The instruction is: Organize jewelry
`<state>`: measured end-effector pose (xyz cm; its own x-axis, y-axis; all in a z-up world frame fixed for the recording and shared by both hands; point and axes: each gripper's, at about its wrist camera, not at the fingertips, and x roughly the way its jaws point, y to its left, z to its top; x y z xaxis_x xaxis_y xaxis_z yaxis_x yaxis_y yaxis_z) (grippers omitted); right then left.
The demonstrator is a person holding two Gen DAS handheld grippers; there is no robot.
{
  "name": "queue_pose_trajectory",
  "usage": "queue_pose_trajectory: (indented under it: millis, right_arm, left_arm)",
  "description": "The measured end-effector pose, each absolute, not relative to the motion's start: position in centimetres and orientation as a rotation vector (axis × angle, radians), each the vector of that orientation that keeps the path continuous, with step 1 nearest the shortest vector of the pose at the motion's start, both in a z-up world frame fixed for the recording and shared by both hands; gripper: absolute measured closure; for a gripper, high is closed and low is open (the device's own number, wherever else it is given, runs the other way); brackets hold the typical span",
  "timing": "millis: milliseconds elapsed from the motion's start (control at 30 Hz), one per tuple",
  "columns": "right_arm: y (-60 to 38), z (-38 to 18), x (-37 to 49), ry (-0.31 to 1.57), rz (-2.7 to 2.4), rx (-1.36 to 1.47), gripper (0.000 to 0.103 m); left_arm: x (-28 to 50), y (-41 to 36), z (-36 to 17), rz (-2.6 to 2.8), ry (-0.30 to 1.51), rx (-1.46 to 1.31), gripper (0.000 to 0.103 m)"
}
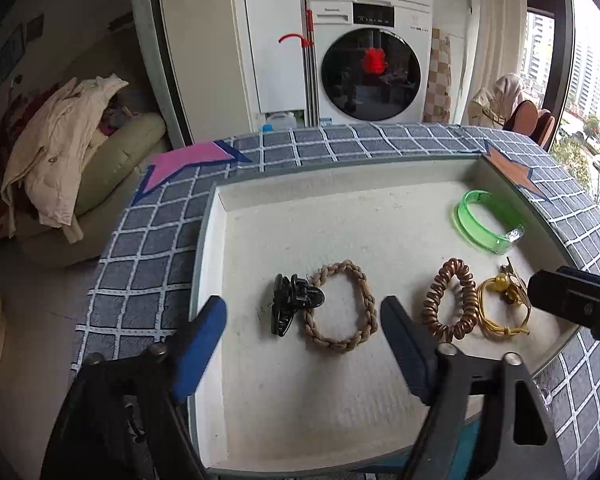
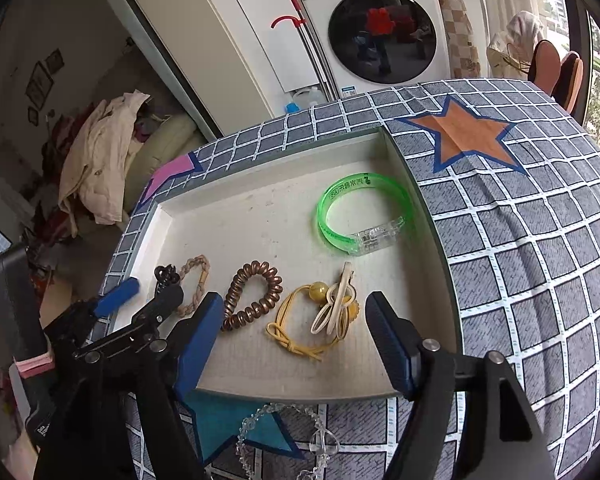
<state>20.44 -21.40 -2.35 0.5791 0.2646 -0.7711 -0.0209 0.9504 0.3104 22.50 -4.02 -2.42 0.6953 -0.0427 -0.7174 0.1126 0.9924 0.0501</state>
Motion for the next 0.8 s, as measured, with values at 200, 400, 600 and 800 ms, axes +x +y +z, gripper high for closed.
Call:
queue_pose_trajectory:
  millis: [200, 400, 600, 800]
  right_arm:
    - [-21.3, -1.5, 19.1, 0.931, 0.169, 0.254, 0.026]
    - [-21.5, -0.7, 17.1, 0.912, 0.168, 0.230, 0.019]
    - [-21.3, -0.5, 14.5, 0.930, 0.188, 0.213, 0.017]
    - [-21.3, -1.6, 12.3, 0.983, 0.188, 0.217, 0.017]
  left_arm:
    - [22.1, -4.0, -1.3, -0.099, 0.783, 0.092, 0.006]
    - [20.9, -3.3, -0.4, -0.094, 0.768, 0.080, 0.000]
    - [18.0, -2.5, 0.0, -0.114, 0.757, 0.098, 0.000]
    - [14.2, -1.3, -0.7, -0.119, 0.753, 0.093, 0.000]
